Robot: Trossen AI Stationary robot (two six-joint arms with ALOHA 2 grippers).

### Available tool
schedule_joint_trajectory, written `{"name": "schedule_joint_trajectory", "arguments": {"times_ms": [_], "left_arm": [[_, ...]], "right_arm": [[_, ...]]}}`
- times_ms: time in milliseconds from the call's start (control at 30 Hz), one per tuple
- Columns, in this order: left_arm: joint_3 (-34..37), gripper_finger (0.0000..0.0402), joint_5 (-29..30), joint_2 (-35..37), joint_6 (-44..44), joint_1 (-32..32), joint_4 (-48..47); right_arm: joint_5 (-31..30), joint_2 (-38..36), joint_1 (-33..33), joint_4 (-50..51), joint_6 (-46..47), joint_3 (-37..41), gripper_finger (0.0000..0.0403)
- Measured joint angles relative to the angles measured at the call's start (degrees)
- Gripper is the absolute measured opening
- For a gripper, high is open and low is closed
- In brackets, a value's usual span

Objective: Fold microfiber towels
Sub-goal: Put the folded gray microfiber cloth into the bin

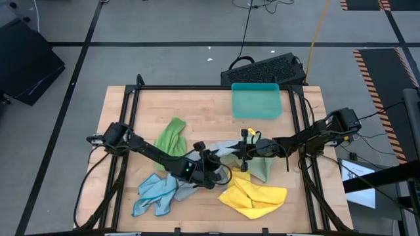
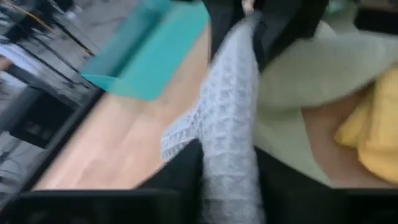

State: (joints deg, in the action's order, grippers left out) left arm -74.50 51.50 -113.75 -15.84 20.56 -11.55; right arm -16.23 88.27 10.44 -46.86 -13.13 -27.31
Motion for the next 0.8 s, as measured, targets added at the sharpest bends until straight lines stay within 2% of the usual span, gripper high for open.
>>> {"name": "schedule_joint_trajectory", "arguments": {"times_ms": [67, 100, 233, 500, 700, 800], "left_arm": [[0.0, 0.0032, -2.49, 0.0, -0.74, -0.65, -0.86], [0.0, 0.0021, -3.32, 0.0, -0.81, -0.83, -0.91], [0.0, 0.003, -2.44, 0.15, -0.35, -0.62, -0.86], [-0.01, 0.0017, -1.56, 1.39, -0.82, -0.22, -4.47], [0.0, 0.002, 6.24, 2.41, -0.12, 0.28, -6.75], [-0.02, 0.0017, 10.71, 2.84, 1.01, 0.46, -7.59]], "right_arm": [[0.0, 0.04, 0.0, 0.21, 0.0, 0.0, 0.0031], [-0.04, 0.07, 0.0, 0.42, -0.04, 0.0, 0.0032], [-0.04, 0.03, 0.86, 2.09, -0.86, 0.0, 0.0054], [-0.71, -0.44, 4.77, 14.3, 4.84, -0.04, 0.0152], [-7.43, -6.33, 6.64, 25.05, 8.87, 0.04, 0.0205], [-7.87, -11.76, 6.67, 30.34, 9.62, -0.04, 0.0221]]}}
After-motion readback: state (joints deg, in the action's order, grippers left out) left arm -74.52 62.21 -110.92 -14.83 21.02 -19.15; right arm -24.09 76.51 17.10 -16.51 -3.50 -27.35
